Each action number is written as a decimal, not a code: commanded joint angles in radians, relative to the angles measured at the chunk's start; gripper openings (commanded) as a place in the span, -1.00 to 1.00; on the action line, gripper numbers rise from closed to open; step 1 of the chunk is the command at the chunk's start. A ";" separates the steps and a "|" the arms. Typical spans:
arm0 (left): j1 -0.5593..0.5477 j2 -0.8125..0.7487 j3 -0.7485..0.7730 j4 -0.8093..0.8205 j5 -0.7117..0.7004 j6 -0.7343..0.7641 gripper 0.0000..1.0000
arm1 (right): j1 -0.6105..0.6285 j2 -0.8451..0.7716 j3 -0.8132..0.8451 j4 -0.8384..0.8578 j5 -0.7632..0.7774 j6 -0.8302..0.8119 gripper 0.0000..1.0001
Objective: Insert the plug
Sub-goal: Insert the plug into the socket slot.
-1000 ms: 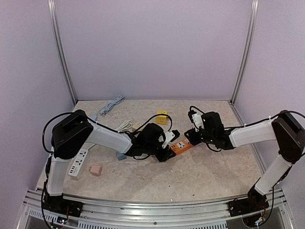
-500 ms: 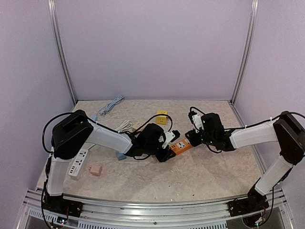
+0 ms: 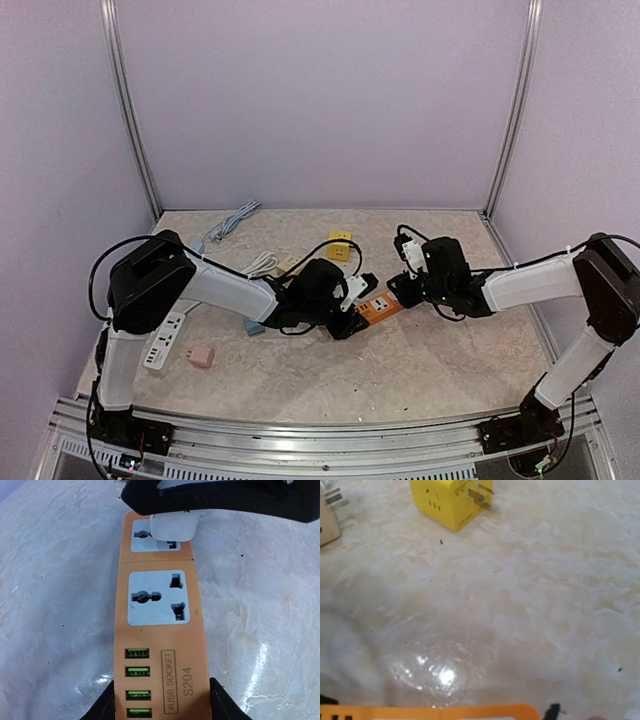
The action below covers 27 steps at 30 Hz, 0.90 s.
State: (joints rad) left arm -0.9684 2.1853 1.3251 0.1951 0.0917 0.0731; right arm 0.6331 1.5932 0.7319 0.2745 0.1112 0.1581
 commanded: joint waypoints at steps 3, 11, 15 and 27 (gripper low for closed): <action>-0.003 0.011 0.017 -0.027 -0.014 0.002 -0.24 | 0.008 0.011 -0.014 -0.012 0.011 0.008 -0.59; -0.004 0.009 0.017 -0.029 -0.017 0.006 -0.24 | 0.009 0.027 -0.008 -0.052 0.026 0.012 -0.59; -0.004 0.003 0.008 -0.024 -0.020 0.007 -0.24 | 0.009 0.026 -0.002 -0.088 0.029 0.004 -0.59; -0.004 0.004 0.009 -0.026 -0.018 0.001 -0.24 | 0.007 0.089 -0.052 -0.024 0.021 0.086 -0.62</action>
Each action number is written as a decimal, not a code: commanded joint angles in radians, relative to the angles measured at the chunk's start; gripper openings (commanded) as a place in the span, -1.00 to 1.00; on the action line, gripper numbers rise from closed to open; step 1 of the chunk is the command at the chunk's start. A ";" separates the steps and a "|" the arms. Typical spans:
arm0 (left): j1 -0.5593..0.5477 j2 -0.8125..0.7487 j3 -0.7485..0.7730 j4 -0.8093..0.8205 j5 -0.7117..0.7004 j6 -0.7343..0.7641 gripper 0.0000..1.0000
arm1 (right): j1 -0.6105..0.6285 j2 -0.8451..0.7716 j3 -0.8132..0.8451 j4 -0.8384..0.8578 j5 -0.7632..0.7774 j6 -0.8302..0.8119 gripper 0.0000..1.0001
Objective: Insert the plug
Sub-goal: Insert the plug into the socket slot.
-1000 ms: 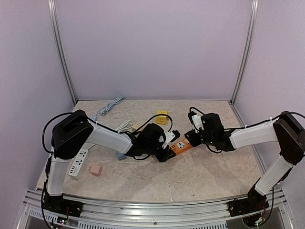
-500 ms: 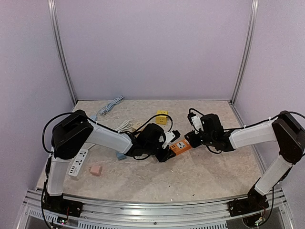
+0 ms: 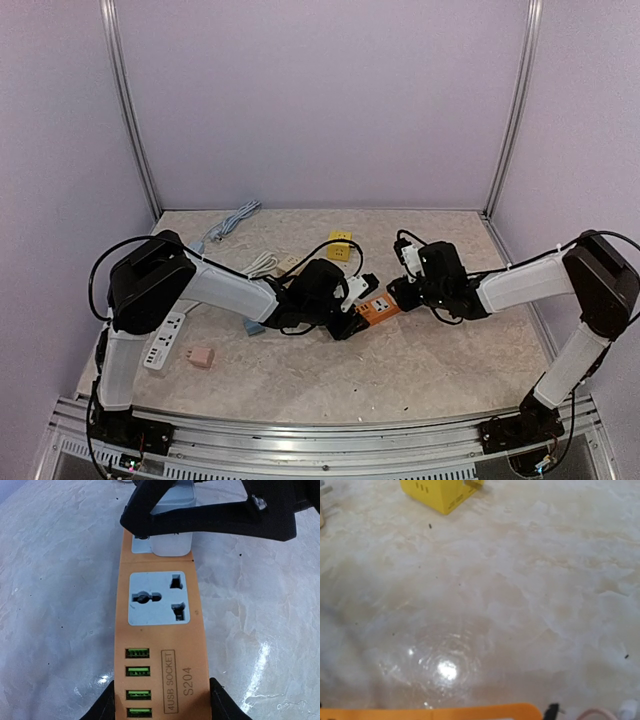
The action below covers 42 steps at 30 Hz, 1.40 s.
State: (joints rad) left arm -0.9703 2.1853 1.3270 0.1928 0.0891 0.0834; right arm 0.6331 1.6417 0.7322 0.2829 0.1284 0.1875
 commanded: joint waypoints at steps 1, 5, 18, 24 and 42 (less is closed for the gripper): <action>-0.002 0.003 0.004 -0.023 -0.016 -0.008 -0.24 | 0.008 0.040 -0.064 -0.022 0.001 0.067 -0.62; -0.002 0.000 0.003 -0.018 -0.016 -0.009 -0.24 | 0.007 0.040 -0.113 0.015 0.007 0.107 -0.63; -0.001 0.001 0.015 -0.024 -0.014 -0.003 -0.23 | 0.008 0.066 -0.119 0.014 0.000 0.108 -0.50; -0.002 0.004 0.014 -0.023 -0.013 -0.004 -0.23 | 0.008 0.029 -0.078 -0.040 0.014 0.085 -0.01; -0.002 0.007 0.023 -0.026 -0.024 -0.004 -0.13 | 0.009 -0.121 -0.049 -0.135 -0.006 0.074 0.70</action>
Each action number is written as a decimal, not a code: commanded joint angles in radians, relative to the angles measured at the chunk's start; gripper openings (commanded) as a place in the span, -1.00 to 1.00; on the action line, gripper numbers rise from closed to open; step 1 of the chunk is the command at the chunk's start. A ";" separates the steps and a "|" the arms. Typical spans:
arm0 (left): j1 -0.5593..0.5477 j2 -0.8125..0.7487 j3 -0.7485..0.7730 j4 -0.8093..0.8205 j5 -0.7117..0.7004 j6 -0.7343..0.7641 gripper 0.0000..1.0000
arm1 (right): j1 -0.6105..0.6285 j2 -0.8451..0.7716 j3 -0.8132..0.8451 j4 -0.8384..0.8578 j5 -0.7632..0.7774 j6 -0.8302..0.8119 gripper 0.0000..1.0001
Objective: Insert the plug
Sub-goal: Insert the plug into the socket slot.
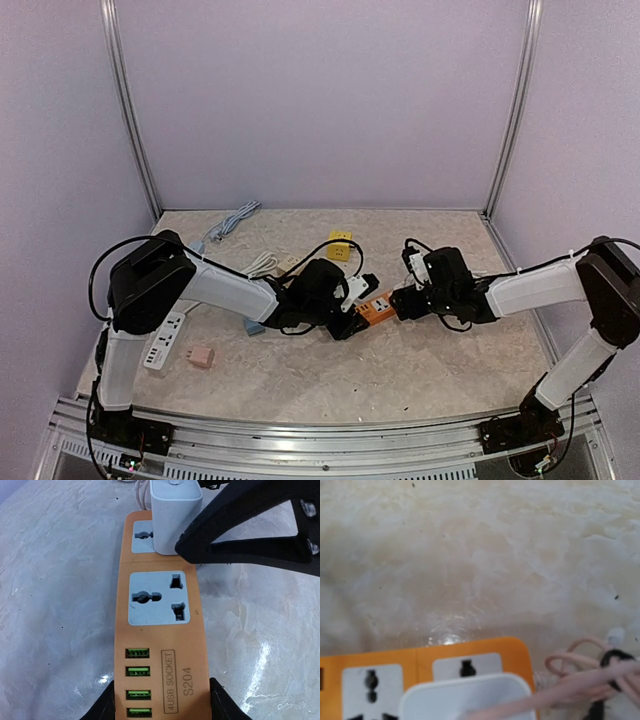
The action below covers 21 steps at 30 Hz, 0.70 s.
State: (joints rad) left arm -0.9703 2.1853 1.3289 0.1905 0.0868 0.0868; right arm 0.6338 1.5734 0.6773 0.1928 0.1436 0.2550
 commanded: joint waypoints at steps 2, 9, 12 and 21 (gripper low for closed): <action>-0.001 0.007 0.022 -0.026 -0.022 -0.009 -0.06 | 0.009 -0.077 -0.005 -0.053 -0.040 0.012 0.89; -0.001 -0.003 0.015 -0.018 -0.035 -0.016 0.83 | 0.010 -0.184 -0.027 -0.141 -0.064 0.035 1.00; -0.002 -0.015 0.002 -0.011 -0.043 -0.018 0.98 | 0.010 -0.236 -0.033 -0.184 -0.068 0.044 1.00; -0.001 -0.139 -0.083 -0.018 -0.066 -0.066 0.98 | 0.009 -0.371 -0.057 -0.280 -0.057 0.085 0.99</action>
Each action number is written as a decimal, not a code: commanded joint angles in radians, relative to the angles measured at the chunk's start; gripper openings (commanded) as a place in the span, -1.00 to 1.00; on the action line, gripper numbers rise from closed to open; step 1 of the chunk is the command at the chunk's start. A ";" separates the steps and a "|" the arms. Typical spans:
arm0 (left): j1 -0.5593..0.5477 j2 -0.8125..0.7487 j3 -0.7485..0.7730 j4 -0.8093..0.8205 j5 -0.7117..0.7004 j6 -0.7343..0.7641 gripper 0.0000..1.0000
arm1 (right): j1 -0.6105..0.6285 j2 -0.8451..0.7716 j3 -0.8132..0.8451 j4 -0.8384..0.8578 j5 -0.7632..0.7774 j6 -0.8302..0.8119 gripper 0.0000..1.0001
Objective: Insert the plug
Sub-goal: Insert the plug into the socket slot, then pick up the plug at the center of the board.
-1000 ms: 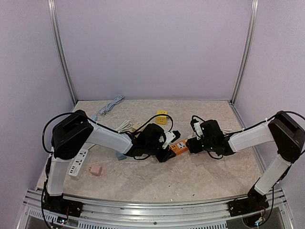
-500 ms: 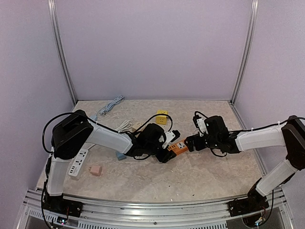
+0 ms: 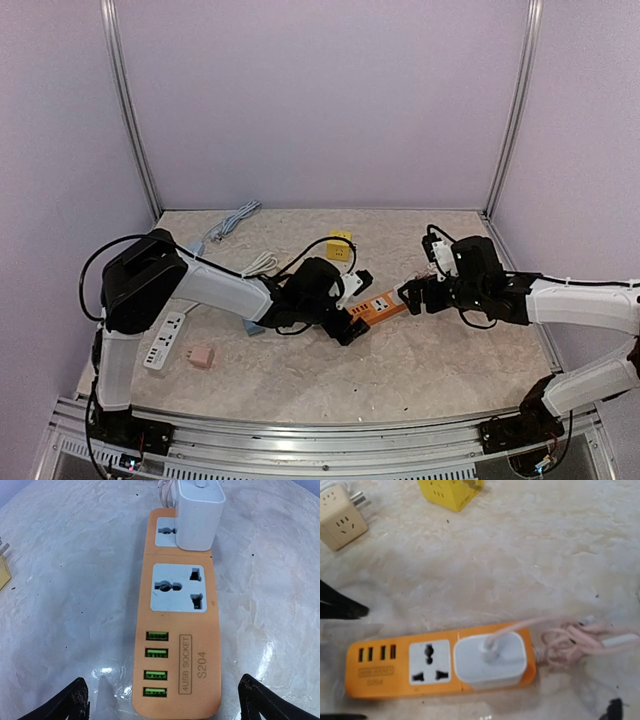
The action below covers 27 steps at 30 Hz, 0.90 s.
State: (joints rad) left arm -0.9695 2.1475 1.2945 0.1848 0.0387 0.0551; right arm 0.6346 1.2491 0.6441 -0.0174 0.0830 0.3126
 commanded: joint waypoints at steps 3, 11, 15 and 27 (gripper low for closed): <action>-0.003 -0.193 -0.082 -0.088 -0.049 -0.032 0.98 | 0.010 -0.066 -0.022 -0.077 0.011 0.027 1.00; 0.045 -0.335 0.007 -0.678 -0.275 0.021 0.98 | 0.011 -0.048 0.004 -0.071 -0.003 0.002 1.00; 0.056 -0.358 0.043 -0.889 -0.312 0.045 0.98 | 0.011 -0.023 0.025 -0.065 -0.020 -0.013 1.00; 0.145 -0.271 0.066 -1.151 -0.262 0.120 0.98 | 0.012 -0.038 0.012 -0.046 -0.054 -0.011 0.99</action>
State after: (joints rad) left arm -0.8536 1.8706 1.3598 -0.8921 -0.2657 0.1356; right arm 0.6350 1.2228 0.6453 -0.0628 0.0475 0.3077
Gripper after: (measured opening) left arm 0.990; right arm 0.997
